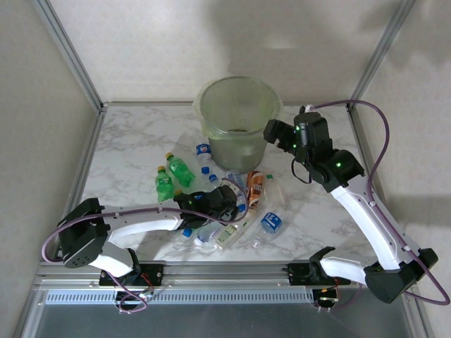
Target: Put the plastic bottles in the bin
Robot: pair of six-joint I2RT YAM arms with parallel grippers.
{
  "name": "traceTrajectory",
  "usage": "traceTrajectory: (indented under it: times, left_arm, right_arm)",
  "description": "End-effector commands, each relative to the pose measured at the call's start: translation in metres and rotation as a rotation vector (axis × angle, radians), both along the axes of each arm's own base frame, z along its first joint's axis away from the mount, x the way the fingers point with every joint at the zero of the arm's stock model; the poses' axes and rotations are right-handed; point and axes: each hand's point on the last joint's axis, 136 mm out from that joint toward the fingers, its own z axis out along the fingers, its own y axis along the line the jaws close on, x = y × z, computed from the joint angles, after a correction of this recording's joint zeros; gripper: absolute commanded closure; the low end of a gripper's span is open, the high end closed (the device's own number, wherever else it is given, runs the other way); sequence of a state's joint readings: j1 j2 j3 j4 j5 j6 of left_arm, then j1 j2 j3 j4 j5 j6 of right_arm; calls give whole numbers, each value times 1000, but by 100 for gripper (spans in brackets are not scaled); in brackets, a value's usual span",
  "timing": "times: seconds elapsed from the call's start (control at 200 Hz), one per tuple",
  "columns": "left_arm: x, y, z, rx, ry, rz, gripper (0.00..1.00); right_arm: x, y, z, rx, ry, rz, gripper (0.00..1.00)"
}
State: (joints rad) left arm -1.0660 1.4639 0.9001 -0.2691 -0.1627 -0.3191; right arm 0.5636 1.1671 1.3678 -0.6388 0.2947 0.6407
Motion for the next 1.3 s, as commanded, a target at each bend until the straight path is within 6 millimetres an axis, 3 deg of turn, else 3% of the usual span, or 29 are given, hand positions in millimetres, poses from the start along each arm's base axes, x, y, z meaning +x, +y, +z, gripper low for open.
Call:
traceTrajectory:
  times: [0.0, 0.145, 0.401, 0.566, 0.801, 1.011, 1.297]
  left_arm:
    - [7, -1, 35, -58, -51, 42, 48]
    - [12, 1, 67, -139, -65, 76, 48]
    - [36, 26, 151, -436, -48, 202, 48]
    - [53, 49, 208, -673, -31, 282, 48]
    - [66, 68, 281, -958, -53, 310, 48]
    - [84, 68, 306, -1140, -39, 299, 48]
    - [89, 66, 329, -1259, -25, 271, 47]
  right_arm:
    - [0, -2, 8, 16, -30, -9, 8]
    - [-1, 3, 12, 21, -47, 27, 8]
    - [-14, 23, 42, 54, -155, 195, 8]
    - [-41, 54, 64, 108, -269, 447, 4]
    - [-73, 98, 55, 186, -257, 757, 1]
    - [-86, 129, 45, 166, -218, 878, 1]
    - [-98, 160, 38, 107, -198, 939, 1]
